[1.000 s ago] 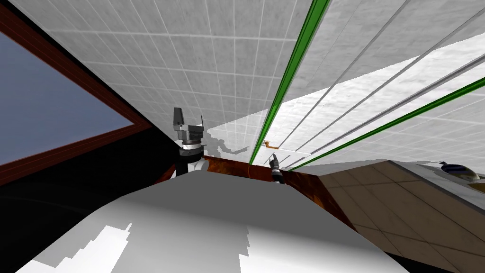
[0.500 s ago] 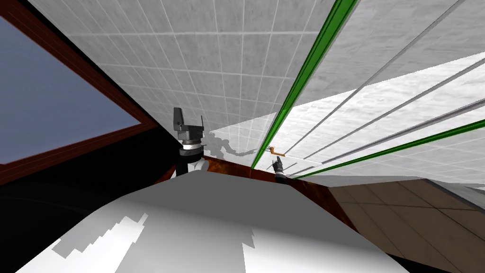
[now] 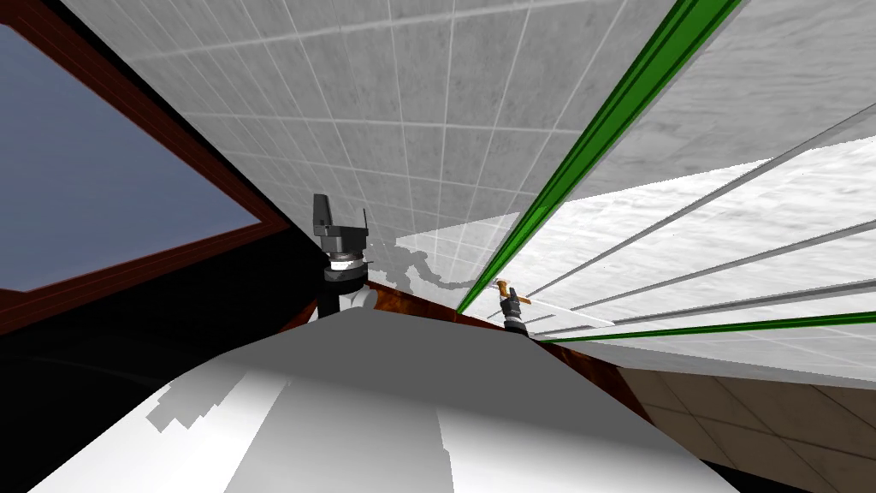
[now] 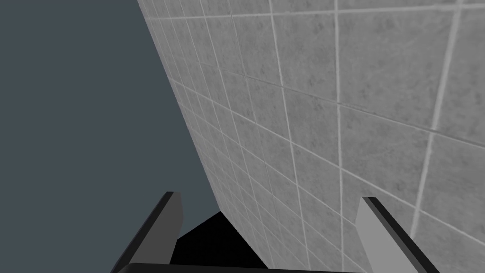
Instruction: Pull the door open
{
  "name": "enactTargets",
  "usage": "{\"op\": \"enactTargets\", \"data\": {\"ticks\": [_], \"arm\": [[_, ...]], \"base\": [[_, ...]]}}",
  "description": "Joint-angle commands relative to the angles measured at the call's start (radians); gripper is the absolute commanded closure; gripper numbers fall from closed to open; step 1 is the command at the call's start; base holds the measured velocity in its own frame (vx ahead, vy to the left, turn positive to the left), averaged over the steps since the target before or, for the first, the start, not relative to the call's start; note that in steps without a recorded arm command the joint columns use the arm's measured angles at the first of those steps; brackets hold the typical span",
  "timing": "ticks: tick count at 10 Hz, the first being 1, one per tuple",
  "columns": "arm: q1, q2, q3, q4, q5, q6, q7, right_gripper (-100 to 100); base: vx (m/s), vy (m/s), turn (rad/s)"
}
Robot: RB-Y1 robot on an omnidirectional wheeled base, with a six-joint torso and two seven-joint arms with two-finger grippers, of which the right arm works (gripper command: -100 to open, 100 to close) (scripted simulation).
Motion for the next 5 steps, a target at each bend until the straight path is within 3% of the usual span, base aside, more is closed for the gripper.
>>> {"op": "enactTargets", "data": {"ticks": [1,5], "arm": [[0.0,0.001,0.001,-0.001,0.001,0.002,0.002,100],[0.0,0.001,0.001,-0.001,0.001,0.002,0.002,100]], "base": [[-0.016,-0.002,-0.028],[-0.024,0.001,0.0]]}}
